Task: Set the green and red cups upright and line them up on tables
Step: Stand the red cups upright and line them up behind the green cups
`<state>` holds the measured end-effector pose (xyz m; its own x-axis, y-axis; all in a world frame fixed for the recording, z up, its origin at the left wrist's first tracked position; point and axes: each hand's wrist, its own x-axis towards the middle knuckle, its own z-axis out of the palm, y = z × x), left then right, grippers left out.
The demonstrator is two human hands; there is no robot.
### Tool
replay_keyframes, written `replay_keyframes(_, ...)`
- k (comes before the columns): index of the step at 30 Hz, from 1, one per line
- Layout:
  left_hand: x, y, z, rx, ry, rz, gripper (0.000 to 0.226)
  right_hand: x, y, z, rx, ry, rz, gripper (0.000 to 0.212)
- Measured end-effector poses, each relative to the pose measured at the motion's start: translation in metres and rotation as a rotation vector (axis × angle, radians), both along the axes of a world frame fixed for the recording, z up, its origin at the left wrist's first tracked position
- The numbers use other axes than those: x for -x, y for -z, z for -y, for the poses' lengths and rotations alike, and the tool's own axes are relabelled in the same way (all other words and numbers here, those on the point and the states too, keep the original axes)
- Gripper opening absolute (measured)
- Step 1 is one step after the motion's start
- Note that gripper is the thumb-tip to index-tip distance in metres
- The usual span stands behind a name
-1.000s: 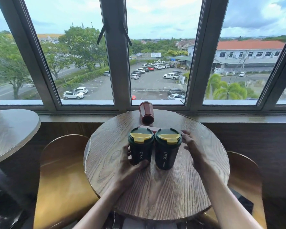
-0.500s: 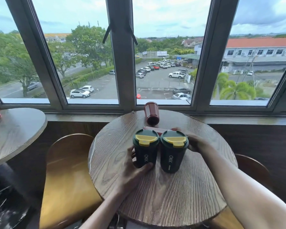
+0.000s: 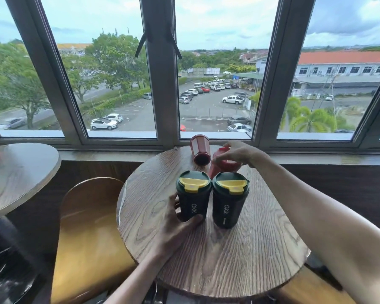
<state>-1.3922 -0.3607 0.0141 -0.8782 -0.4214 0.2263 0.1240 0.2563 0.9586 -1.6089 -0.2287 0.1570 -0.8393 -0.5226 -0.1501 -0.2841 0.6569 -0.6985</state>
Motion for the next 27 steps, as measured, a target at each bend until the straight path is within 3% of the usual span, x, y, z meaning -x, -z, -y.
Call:
replay_keyframes(4, 0.001, 0.002, 0.001, -0.001, 0.000, 0.010, 0.069, -0.002, -0.002, 0.006, -0.131, -0.047, -0.054, 0.092)
replay_keyframes(9, 0.002, 0.003, 0.000, -0.011, -0.010, 0.010, 0.071, -0.001, -0.007, 0.002, -0.155, 0.011, -0.036, 0.104)
replay_keyframes(11, 0.002, 0.003, 0.000, -0.012, -0.013, 0.009, 0.071, -0.003, -0.009, 0.002, -0.190, 0.097, -0.039, 0.095)
replay_keyframes(15, 0.001, 0.003, 0.000, -0.006, -0.011, 0.011, 0.071, -0.006, -0.011, 0.003, -0.170, 0.148, -0.038, 0.040)
replay_keyframes(17, 0.001, 0.002, 0.000, -0.002, -0.011, 0.014, 0.071, -0.003, -0.008, 0.001, -0.141, 0.142, -0.046, 0.024)
replay_keyframes(27, -0.001, -0.002, -0.003, 0.017, 0.002, 0.010, 0.070, 0.004, -0.001, -0.010, 0.095, 0.003, 0.018, 0.050)
